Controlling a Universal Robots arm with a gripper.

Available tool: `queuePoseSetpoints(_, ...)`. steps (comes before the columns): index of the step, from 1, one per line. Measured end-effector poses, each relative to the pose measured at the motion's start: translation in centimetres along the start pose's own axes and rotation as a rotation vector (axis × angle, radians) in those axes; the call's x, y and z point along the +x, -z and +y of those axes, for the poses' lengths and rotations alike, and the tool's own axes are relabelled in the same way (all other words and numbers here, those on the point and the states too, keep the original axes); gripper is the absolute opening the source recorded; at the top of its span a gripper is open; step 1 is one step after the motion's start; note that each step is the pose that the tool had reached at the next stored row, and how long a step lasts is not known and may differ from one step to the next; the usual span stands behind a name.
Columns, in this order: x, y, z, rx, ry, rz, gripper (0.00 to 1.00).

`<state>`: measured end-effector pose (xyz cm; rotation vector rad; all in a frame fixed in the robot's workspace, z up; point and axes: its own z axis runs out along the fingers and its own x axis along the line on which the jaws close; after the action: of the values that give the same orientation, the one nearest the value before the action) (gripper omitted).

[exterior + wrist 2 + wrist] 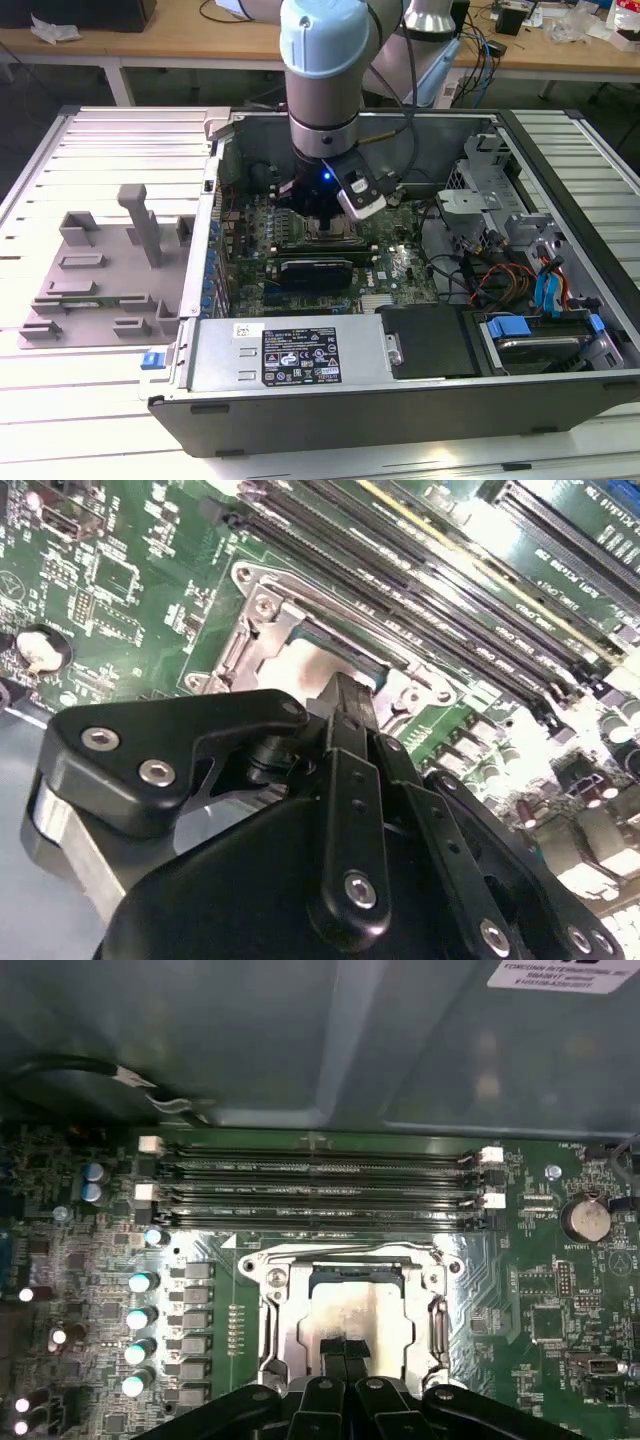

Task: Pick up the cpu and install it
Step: 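Install the second cpu locking lever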

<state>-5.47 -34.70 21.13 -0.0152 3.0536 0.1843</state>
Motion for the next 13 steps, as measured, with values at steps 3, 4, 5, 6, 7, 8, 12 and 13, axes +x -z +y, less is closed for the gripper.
queuePoseSetpoints(3,-0.44,0.10,0.55,0.0042,0.000,0.0004,0.11)
queuePoseSetpoints(4,-0.46,0.28,0.60,0.0044,0.000,0.0004,0.11)
queuePoseSetpoints(5,-0.51,0.83,0.72,0.0048,0.000,0.0005,0.11)
queuePoseSetpoints(6,-0.54,1.18,0.79,0.0059,0.000,0.0006,0.11)
queuePoseSetpoints(7,-0.57,1.51,0.85,0.0071,0.001,0.0005,0.11)
queuePoseSetpoints(8,-0.59,1.62,0.89,0.0086,0.001,0.0003,0.11)
queuePoseSetpoints(12,-0.58,1.63,0.89,0.0105,0.001,0.0005,0.11)
queuePoseSetpoints(13,-0.58,1.63,0.89,0.0107,0.001,0.0006,0.11)
